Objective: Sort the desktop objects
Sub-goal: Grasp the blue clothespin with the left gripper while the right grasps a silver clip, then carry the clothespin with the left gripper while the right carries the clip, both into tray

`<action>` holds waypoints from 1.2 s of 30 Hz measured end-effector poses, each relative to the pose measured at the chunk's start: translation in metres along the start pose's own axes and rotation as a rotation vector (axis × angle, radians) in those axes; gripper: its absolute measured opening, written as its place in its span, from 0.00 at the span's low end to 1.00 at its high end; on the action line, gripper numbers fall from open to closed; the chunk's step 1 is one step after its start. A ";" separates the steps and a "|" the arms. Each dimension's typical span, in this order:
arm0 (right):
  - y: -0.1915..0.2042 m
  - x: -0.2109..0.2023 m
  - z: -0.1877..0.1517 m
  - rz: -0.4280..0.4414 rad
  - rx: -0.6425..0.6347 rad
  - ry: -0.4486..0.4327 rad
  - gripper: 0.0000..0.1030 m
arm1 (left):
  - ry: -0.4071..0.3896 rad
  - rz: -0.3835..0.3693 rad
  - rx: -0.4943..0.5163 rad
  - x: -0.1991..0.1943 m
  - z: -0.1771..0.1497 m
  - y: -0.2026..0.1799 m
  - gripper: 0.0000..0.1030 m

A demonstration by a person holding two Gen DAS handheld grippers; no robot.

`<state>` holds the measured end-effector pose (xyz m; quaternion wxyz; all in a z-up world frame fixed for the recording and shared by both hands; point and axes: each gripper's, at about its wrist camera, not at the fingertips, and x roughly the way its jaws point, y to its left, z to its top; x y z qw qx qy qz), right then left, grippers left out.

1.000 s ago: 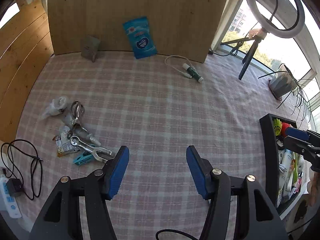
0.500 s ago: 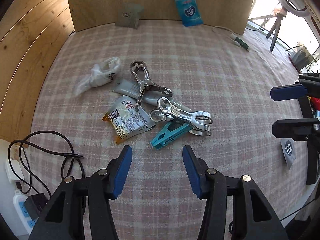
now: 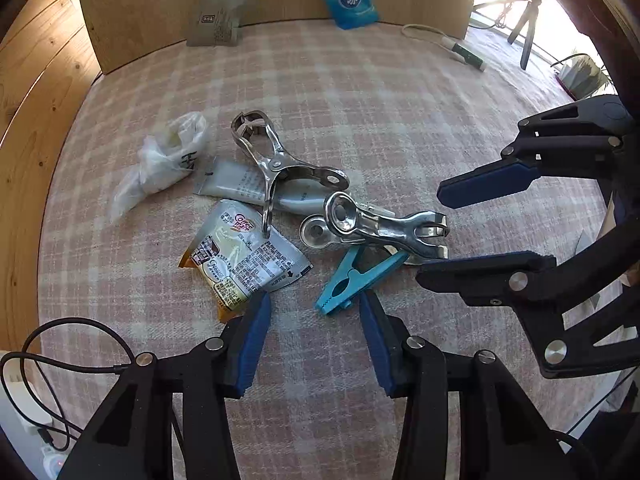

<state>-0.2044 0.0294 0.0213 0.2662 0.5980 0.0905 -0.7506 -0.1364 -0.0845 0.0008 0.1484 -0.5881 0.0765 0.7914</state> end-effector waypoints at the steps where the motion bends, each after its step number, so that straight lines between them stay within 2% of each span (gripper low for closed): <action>1: 0.000 0.003 0.001 0.000 0.000 0.004 0.41 | 0.000 -0.004 0.007 0.000 0.001 -0.001 0.42; 6: 0.000 0.013 0.001 -0.005 0.009 0.022 0.30 | 0.000 -0.011 0.030 0.002 0.006 -0.007 0.42; 13: -0.013 0.007 -0.012 0.013 0.046 0.042 0.28 | 0.001 -0.024 0.049 0.005 0.015 -0.020 0.42; 16: -0.022 0.002 -0.022 0.014 0.072 0.043 0.26 | -0.002 -0.003 0.055 0.007 0.019 -0.028 0.41; 18: -0.029 0.000 -0.029 0.016 0.094 0.046 0.25 | -0.006 0.014 0.056 0.007 0.022 -0.032 0.35; 20: -0.036 0.001 -0.035 0.016 0.117 0.053 0.24 | -0.009 0.035 0.052 0.007 0.024 -0.036 0.24; 22: -0.041 0.002 -0.039 0.008 0.135 0.044 0.24 | -0.006 0.039 0.027 0.007 0.025 -0.037 0.20; 26: -0.043 0.001 -0.041 0.016 0.162 0.006 0.24 | -0.003 0.049 -0.035 0.004 0.022 -0.039 0.20; 31: -0.046 -0.011 -0.054 0.024 0.208 -0.047 0.24 | -0.022 0.015 -0.135 -0.010 0.008 -0.043 0.20; 34: -0.050 -0.031 -0.068 0.027 0.235 -0.096 0.24 | -0.052 0.009 -0.129 -0.021 -0.003 -0.075 0.20; 36: -0.054 -0.045 -0.079 0.027 0.256 -0.129 0.24 | -0.064 0.003 -0.124 -0.022 0.003 -0.080 0.20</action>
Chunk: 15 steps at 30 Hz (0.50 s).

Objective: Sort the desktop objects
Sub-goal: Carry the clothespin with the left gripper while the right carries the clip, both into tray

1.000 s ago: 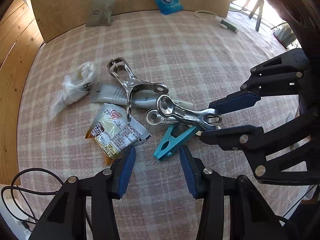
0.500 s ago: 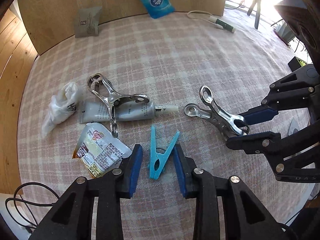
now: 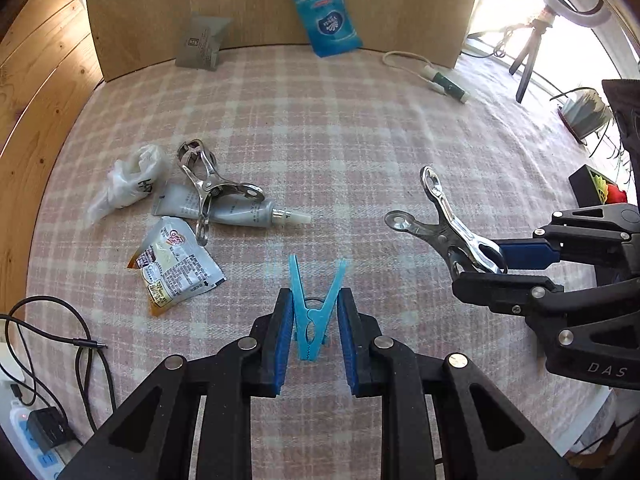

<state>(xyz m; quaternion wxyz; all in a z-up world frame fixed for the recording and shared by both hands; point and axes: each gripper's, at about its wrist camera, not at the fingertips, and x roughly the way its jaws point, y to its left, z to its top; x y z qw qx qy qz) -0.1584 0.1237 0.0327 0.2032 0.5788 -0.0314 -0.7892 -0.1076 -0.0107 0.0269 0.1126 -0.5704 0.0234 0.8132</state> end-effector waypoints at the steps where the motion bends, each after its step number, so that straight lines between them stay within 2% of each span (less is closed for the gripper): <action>1: -0.004 -0.007 -0.004 -0.002 0.012 -0.012 0.24 | -0.006 -0.010 0.001 -0.004 0.001 -0.002 0.20; 8: -0.038 -0.072 -0.039 -0.031 0.118 -0.127 0.24 | -0.060 -0.066 0.086 -0.033 0.011 -0.057 0.20; 15: -0.097 -0.148 -0.106 -0.116 0.273 -0.224 0.24 | -0.083 -0.136 0.206 -0.044 0.012 -0.155 0.20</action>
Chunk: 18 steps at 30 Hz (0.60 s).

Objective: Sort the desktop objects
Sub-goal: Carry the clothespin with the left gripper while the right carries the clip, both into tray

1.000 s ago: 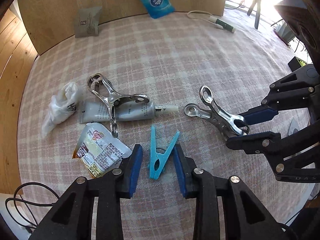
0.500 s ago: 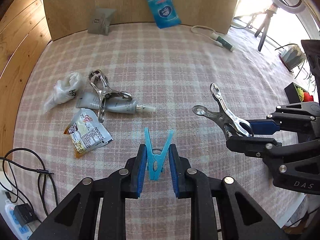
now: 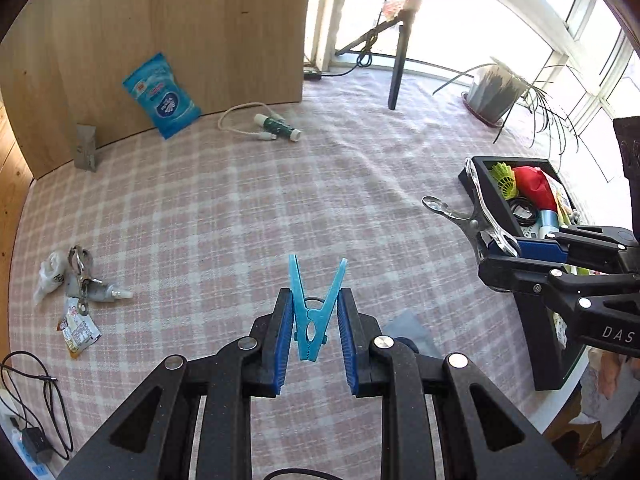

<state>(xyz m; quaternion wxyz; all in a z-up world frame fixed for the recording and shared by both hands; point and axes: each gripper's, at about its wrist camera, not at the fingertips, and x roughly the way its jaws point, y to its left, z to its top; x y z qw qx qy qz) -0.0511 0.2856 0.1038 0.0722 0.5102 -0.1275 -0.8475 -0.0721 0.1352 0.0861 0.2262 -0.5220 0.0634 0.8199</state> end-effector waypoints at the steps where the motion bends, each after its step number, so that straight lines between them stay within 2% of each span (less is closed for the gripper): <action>1: -0.013 -0.011 -0.006 -0.018 0.022 -0.011 0.24 | 0.000 -0.016 0.018 0.001 0.004 -0.014 0.20; 12: -0.142 -0.124 -0.083 -0.238 0.244 -0.094 0.24 | 0.015 -0.158 0.215 0.013 0.025 -0.177 0.20; 18: -0.191 -0.164 -0.123 -0.314 0.345 -0.118 0.24 | 0.031 -0.201 0.310 0.022 0.024 -0.254 0.20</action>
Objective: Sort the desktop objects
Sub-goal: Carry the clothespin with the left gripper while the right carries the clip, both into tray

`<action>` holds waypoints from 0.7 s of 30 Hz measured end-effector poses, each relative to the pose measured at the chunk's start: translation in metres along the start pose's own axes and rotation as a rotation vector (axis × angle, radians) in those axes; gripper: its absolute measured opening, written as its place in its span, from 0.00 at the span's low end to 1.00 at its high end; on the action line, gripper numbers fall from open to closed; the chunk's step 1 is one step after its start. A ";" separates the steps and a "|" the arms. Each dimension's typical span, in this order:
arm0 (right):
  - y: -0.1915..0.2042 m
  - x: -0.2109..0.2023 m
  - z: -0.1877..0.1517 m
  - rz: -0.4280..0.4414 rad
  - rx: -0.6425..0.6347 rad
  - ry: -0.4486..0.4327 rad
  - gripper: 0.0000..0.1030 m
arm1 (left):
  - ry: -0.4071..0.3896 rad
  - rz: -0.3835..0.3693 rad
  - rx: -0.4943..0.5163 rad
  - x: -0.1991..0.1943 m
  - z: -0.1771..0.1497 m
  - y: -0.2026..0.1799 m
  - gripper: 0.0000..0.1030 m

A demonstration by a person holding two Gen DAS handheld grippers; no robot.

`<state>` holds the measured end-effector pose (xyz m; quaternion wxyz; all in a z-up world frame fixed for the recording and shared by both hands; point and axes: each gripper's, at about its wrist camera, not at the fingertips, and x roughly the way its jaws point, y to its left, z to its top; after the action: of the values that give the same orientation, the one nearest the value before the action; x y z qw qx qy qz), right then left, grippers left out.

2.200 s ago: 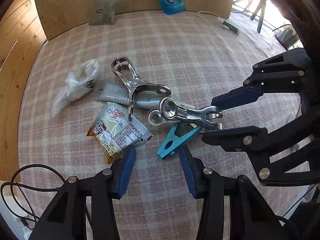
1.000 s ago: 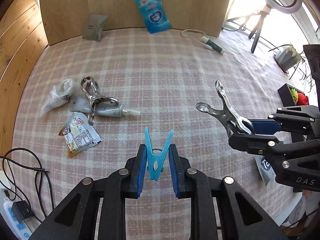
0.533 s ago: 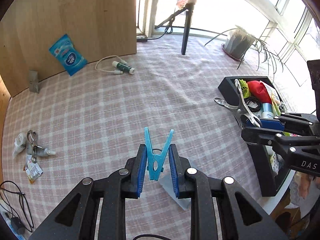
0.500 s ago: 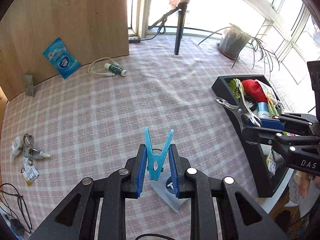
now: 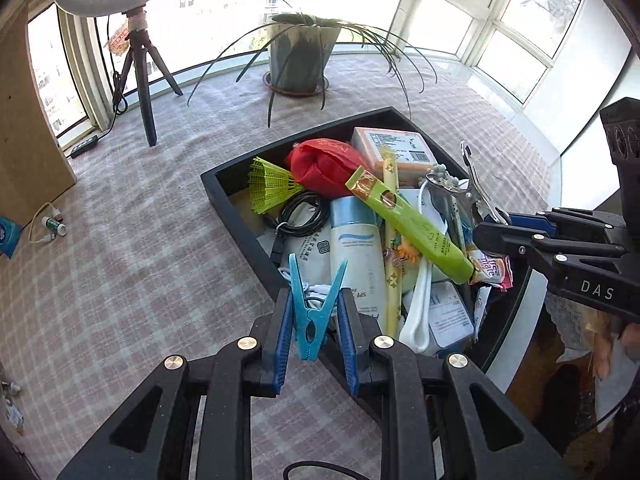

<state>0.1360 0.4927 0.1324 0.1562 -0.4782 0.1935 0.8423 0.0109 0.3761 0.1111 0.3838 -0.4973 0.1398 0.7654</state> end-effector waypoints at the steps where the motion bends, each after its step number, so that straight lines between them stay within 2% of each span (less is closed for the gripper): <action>1: -0.009 -0.002 -0.002 -0.008 0.013 -0.002 0.24 | 0.006 -0.007 0.009 0.003 0.003 -0.010 0.20; 6: -0.045 -0.008 -0.008 -0.035 0.071 -0.011 0.24 | 0.016 -0.016 0.045 0.016 0.017 -0.048 0.20; 9: -0.057 -0.010 -0.008 -0.046 0.083 -0.012 0.24 | 0.012 0.016 0.065 0.021 0.022 -0.061 0.22; 10: -0.059 -0.010 -0.008 -0.049 0.084 -0.014 0.24 | 0.023 0.021 0.071 0.023 0.023 -0.063 0.36; 11: -0.060 -0.009 -0.007 -0.052 0.082 -0.012 0.29 | 0.030 0.020 0.070 0.024 0.023 -0.063 0.52; 12: -0.061 -0.009 -0.006 -0.061 0.085 -0.009 0.38 | 0.024 0.023 0.064 0.022 0.022 -0.062 0.55; 13: -0.061 -0.009 -0.005 -0.069 0.088 -0.008 0.43 | 0.016 0.031 0.060 0.020 0.021 -0.060 0.56; 14: -0.060 -0.010 -0.004 -0.074 0.089 -0.009 0.53 | 0.012 0.038 0.056 0.018 0.020 -0.058 0.56; 15: -0.058 -0.010 -0.004 -0.077 0.087 -0.012 0.57 | 0.011 0.042 0.047 0.015 0.019 -0.055 0.56; 21: -0.039 -0.012 0.001 -0.074 0.055 -0.023 0.57 | -0.008 0.087 -0.006 -0.005 0.014 -0.031 0.56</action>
<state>0.1588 0.5264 0.1363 0.2025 -0.4710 0.1968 0.8357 0.0253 0.4029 0.1270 0.3495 -0.4887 0.1573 0.7838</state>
